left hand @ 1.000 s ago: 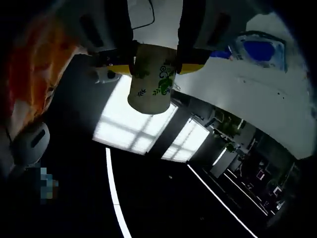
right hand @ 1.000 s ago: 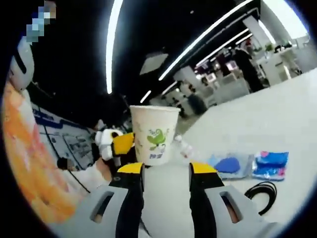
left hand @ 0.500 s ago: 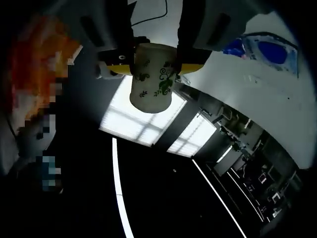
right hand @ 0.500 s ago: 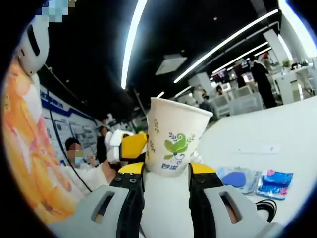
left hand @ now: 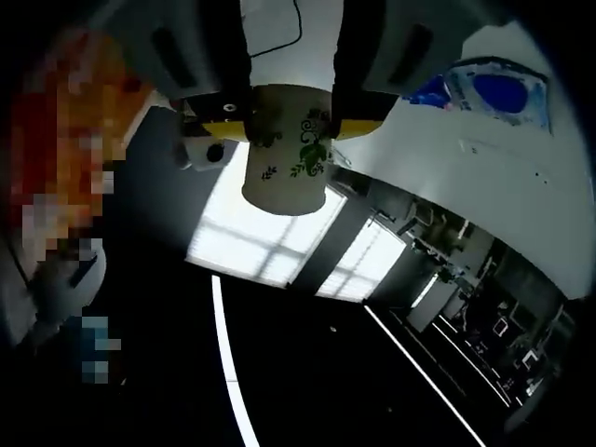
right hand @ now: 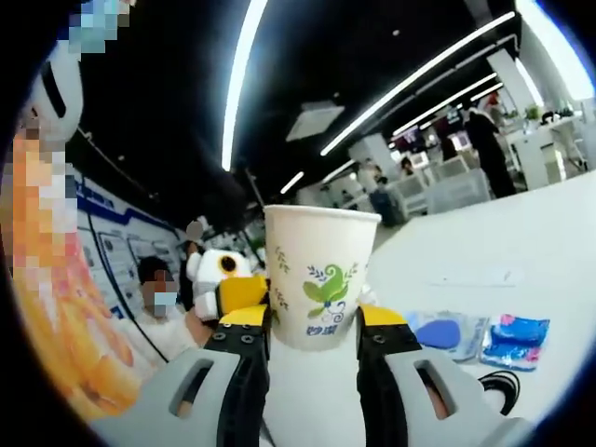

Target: Arrange the tabletop items into an orderly group along one side of the table until the central work area is clear of visible clutter.

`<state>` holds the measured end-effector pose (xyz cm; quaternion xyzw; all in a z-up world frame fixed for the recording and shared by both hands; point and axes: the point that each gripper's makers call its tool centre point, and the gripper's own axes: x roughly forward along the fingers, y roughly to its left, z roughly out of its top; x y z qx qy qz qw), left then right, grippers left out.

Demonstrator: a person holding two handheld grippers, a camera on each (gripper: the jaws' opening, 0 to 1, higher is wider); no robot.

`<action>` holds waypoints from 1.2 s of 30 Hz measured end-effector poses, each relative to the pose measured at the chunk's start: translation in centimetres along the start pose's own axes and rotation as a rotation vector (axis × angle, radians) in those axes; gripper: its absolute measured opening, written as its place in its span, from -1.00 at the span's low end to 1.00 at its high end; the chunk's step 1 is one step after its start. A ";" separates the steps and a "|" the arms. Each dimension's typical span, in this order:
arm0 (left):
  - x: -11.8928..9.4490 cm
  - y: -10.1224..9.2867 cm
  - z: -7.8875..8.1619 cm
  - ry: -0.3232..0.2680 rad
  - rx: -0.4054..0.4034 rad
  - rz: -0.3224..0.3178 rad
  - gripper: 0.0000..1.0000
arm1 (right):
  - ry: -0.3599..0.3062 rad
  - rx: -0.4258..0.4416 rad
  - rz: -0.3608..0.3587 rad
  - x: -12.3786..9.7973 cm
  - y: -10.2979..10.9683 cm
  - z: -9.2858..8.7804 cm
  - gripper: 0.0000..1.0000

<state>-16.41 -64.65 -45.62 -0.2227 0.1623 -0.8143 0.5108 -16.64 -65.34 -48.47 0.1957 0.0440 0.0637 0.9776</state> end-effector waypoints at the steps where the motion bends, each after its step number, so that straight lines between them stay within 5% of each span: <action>1: -0.1 -0.1 -0.1 0.008 0.029 -0.001 -0.36 | 0.004 -0.019 0.003 0.0 0.0 0.0 -0.32; 5: -0.2 -0.6 0.0 0.041 0.089 0.000 -0.36 | 0.019 -0.120 0.005 -0.3 0.0 0.2 -0.32; 9: -0.9 0.3 0.3 0.110 0.257 0.061 -0.39 | 0.078 -0.280 -0.036 -0.8 -0.9 0.0 -0.32; 17: -1.4 -2.4 5.5 0.096 0.412 0.031 -0.34 | 0.074 -0.452 -0.032 -1.1 -0.6 0.4 -0.33; 21: -0.9 -5.0 7.2 0.148 0.438 -0.059 -0.26 | 0.141 -0.560 -0.042 -1.0 -1.0 -0.3 -0.33; 26: 0.0 -5.1 3.8 0.402 0.585 -0.091 -0.38 | 0.174 -0.655 -0.029 -0.9 -0.6 -0.8 -0.32; 29: 0.4 -4.8 1.5 0.487 0.599 -0.120 -0.47 | 0.153 -0.649 -0.024 -0.9 -0.3 -0.4 -0.32; 34: 1.0 -4.4 0.4 0.528 0.625 -0.114 -0.78 | 0.127 -0.628 -0.034 -1.2 -0.1 0.0 -0.32; 36: 0.8 -3.7 0.2 0.564 0.694 -0.105 -1.00 | 0.148 -0.636 -0.034 -1.3 -0.2 -0.4 -0.32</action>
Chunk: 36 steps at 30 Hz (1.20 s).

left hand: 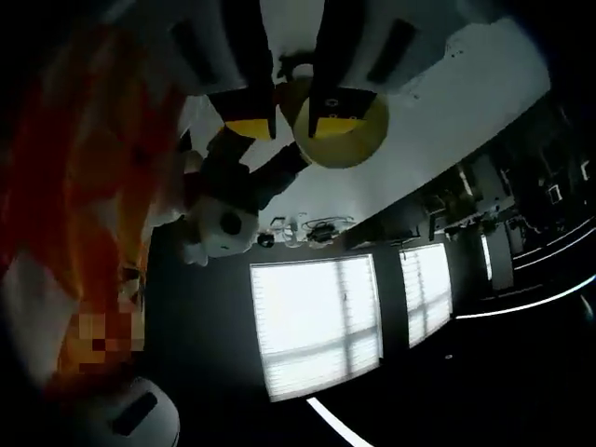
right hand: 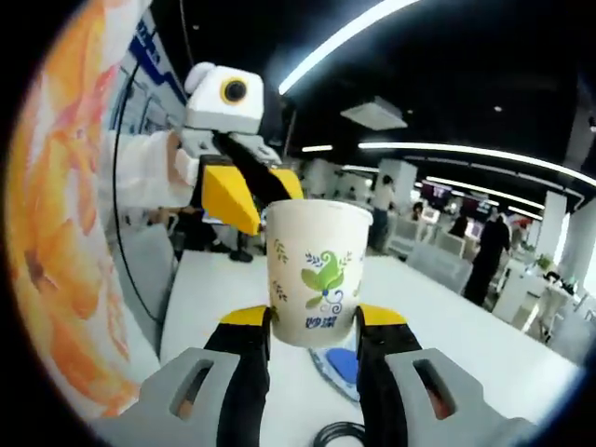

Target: Arrange the tabletop items into an orderly group along one side of the table until the central work area is clear of visible clutter.

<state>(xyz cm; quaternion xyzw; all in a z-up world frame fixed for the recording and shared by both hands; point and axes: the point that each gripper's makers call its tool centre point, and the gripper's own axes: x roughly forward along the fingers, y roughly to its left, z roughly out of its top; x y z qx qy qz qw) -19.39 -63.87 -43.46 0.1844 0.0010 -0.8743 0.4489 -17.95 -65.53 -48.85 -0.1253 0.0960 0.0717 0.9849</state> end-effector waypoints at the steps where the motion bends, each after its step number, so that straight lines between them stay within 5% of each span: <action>1: 0.1 -0.4 -0.1 0.004 -0.014 -0.025 -1.00 | 0.005 0.005 -0.003 0.0 0.0 -0.2 -0.32; 7: 0.5 -1.0 -1.7 0.076 0.014 -0.058 -1.00 | 0.037 0.056 0.017 0.3 0.4 -1.3 -0.32; 12: 0.8 -0.4 -3.2 0.143 0.051 -0.023 -1.00 | 0.080 0.133 0.015 0.1 0.1 -2.7 -0.48; 18: -0.4 3.2 -6.5 0.252 0.057 0.056 -1.00 | 0.122 0.169 0.016 -0.7 0.2 -4.0 -0.43; 23: -2.8 7.9 -11.2 0.493 0.139 0.134 -1.00 | 0.180 0.197 0.003 -1.5 0.4 -5.5 -0.38; 25: -2.9 9.6 -11.4 0.445 0.053 0.169 -1.00 | 0.187 0.210 -0.001 -1.7 0.4 -5.8 -0.37; 32: -4.2 15.7 -14.4 0.440 -0.052 0.303 -1.00 | 0.218 0.266 -0.041 -2.7 0.2 -6.9 -0.36; 36: -3.9 17.3 -17.0 0.456 -0.130 0.325 -1.00 | 0.237 0.278 -0.062 -3.2 0.1 -7.7 -0.36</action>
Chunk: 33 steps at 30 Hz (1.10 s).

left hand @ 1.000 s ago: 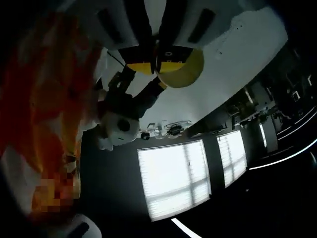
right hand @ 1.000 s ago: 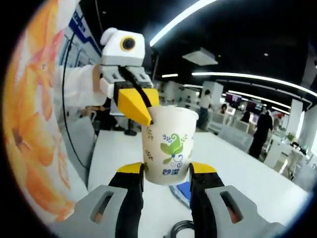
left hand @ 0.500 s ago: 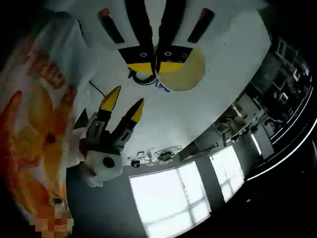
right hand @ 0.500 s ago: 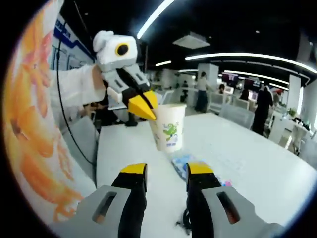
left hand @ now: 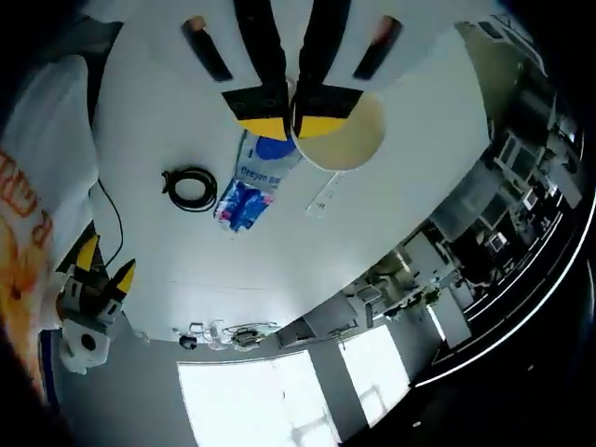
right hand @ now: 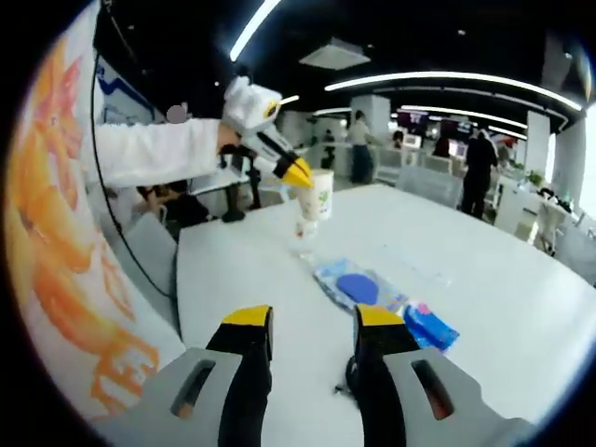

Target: Arrange the tabletop items into an orderly group along one side of the table until the central work area is clear of visible clutter.

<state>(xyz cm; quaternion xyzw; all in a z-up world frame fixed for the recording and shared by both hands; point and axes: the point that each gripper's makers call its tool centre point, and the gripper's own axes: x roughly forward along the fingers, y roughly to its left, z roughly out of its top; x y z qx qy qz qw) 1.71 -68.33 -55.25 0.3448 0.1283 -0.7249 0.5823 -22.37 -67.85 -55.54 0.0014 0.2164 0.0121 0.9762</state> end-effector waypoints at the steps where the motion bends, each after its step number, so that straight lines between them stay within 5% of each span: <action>1: 0.5 0.3 -0.5 0.009 -0.015 0.004 -1.00 | 0.002 0.017 -0.006 -0.1 -0.1 -0.2 -0.36; 15: 7.6 2.2 -8.6 0.172 -0.093 0.068 -1.00 | 0.034 0.087 -0.048 -0.2 -1.4 -1.3 -0.37; 33: 10.5 2.3 -12.0 0.189 -0.185 0.092 -1.00 | 0.048 0.098 -0.038 2.1 -2.5 -0.5 -0.39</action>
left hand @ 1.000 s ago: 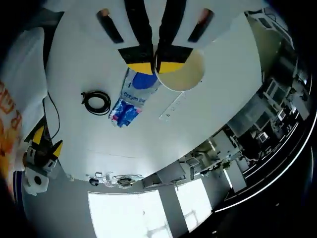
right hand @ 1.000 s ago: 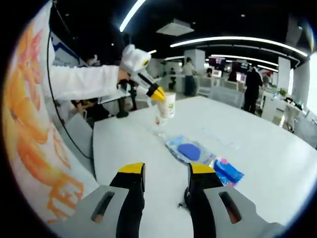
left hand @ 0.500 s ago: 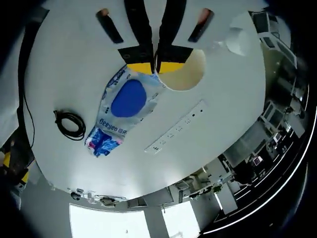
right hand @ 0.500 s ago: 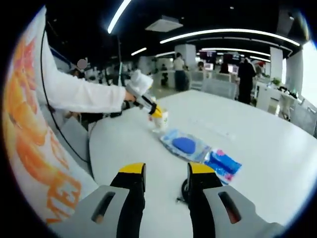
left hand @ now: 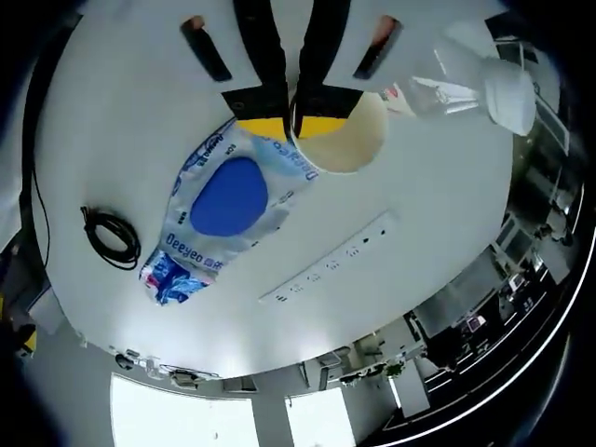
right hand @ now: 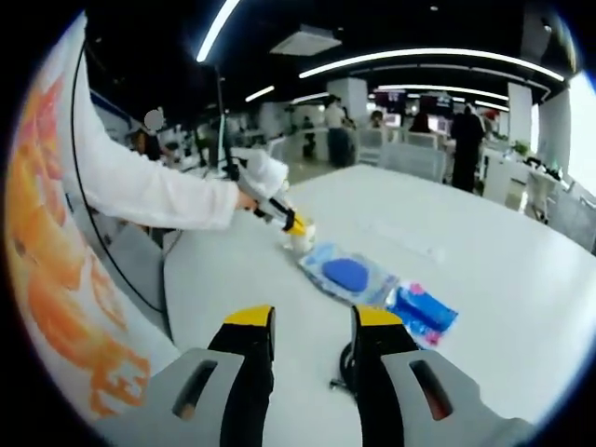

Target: Arrange the tabletop items into an orderly group along one side of the table until the central work area is clear of visible clutter.

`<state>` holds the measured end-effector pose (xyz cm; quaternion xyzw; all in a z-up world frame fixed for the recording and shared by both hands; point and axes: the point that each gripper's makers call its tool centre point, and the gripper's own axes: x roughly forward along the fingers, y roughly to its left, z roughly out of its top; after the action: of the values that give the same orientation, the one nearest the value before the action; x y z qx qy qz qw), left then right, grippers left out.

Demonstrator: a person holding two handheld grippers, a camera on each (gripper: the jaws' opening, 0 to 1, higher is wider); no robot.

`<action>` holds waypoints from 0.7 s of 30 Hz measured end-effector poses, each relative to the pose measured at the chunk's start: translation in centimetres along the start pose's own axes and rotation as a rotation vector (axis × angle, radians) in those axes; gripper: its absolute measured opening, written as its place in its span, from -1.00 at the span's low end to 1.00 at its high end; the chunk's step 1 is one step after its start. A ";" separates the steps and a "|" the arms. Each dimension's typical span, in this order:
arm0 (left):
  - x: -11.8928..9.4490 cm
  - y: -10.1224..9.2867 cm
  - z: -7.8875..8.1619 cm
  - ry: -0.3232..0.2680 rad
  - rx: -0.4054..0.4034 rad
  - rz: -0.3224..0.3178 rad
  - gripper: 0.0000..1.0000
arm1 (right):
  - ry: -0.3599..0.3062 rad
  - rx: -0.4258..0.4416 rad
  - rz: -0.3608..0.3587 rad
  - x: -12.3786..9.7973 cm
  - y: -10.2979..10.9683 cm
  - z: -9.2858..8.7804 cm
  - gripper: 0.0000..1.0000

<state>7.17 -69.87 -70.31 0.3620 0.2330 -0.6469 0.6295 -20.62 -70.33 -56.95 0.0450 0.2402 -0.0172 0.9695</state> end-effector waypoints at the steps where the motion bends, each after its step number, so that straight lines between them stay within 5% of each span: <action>1: 0.0 -0.1 0.0 -0.006 -0.003 -0.002 -1.00 | -0.002 0.000 0.000 0.1 0.0 0.1 -0.39; 13: 0.0 -0.5 -0.3 -0.017 -0.061 0.008 -0.96 | 0.018 0.002 0.013 0.2 -0.3 -0.6 -0.39; 21: -1.3 0.2 -0.2 -0.048 -0.118 0.071 -0.36 | 0.008 0.003 0.012 0.1 -0.4 -0.6 -0.37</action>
<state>7.38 -68.90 -69.42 0.3169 0.2425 -0.6177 0.6777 -20.82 -70.65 -57.52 0.0481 0.2438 -0.0114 0.9686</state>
